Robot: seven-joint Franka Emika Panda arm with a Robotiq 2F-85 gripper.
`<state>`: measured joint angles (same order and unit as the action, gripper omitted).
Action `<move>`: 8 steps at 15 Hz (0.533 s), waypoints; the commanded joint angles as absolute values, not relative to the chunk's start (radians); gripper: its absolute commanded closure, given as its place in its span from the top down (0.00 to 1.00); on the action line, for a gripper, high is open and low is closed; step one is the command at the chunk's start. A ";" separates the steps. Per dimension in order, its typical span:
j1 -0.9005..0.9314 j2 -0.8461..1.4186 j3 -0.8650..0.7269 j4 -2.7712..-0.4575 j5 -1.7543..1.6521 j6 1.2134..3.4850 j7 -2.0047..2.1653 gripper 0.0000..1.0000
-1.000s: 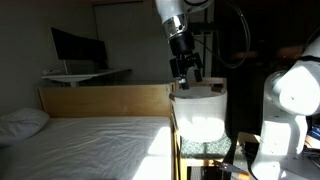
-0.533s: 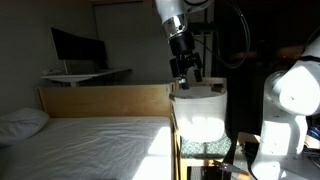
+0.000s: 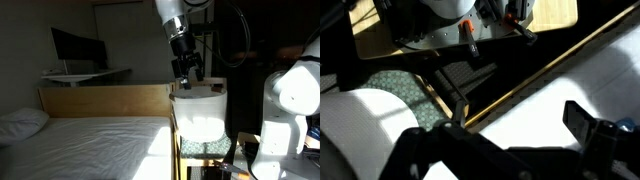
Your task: Put the white and blue shirts in the laundry bag
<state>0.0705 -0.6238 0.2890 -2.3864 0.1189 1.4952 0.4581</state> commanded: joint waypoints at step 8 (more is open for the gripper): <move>0.089 -0.623 0.268 -2.385 0.165 1.466 0.433 1.00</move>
